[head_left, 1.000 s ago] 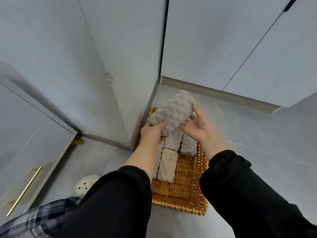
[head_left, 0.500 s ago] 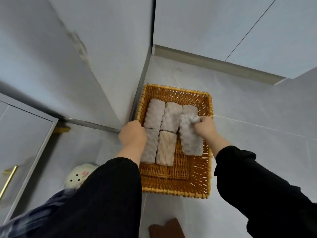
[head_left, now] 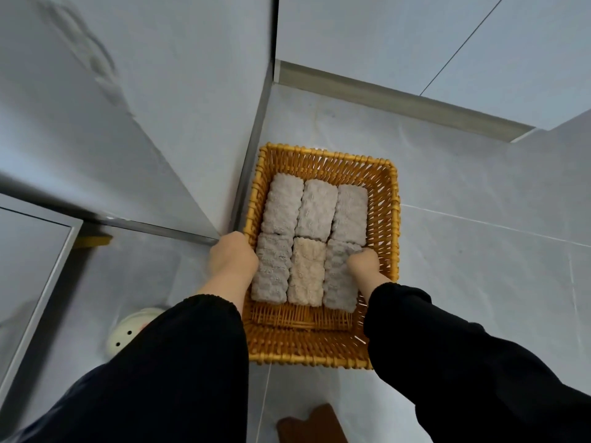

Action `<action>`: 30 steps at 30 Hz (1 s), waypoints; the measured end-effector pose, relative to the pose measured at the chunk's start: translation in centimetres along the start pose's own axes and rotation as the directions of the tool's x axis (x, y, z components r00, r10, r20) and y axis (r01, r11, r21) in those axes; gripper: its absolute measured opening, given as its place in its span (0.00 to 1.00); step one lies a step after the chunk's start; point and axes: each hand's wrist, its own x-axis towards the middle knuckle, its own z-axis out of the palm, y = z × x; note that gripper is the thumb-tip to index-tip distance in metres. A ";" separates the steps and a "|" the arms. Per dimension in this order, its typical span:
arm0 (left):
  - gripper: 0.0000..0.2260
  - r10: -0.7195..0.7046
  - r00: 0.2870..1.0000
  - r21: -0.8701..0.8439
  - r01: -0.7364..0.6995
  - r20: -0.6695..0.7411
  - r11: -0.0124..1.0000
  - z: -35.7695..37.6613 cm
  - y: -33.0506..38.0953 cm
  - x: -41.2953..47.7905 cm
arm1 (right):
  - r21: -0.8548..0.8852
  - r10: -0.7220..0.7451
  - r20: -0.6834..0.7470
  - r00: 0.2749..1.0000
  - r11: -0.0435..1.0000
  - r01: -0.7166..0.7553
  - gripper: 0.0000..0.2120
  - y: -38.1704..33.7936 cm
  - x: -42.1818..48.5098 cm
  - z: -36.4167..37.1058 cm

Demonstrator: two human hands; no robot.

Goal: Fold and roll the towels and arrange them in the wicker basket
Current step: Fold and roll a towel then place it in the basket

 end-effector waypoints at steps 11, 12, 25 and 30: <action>0.09 -0.012 1.000 -0.024 0.012 -0.003 1.000 0.2 0.0 0.0 | -0.497 -0.724 -0.238 0.647 0.663 0.560 0.23 2.5 -2.4 1.6; 0.09 -0.009 1.000 -0.020 0.009 -0.009 1.000 0.2 0.0 -0.1 | -0.548 -0.748 -0.091 0.657 0.589 0.594 0.25 2.7 -2.5 1.6; 0.07 0.009 1.000 -0.005 -0.009 -0.014 1.000 0.2 -0.1 0.1 | -0.581 -0.517 0.282 0.808 0.578 0.573 0.27 4.3 -0.5 2.3; 0.08 0.056 0.995 -0.029 -0.058 -0.077 0.998 0.4 -0.3 -0.6 | -0.511 -0.643 0.080 0.762 0.630 0.585 0.23 4.4 -2.3 2.5</action>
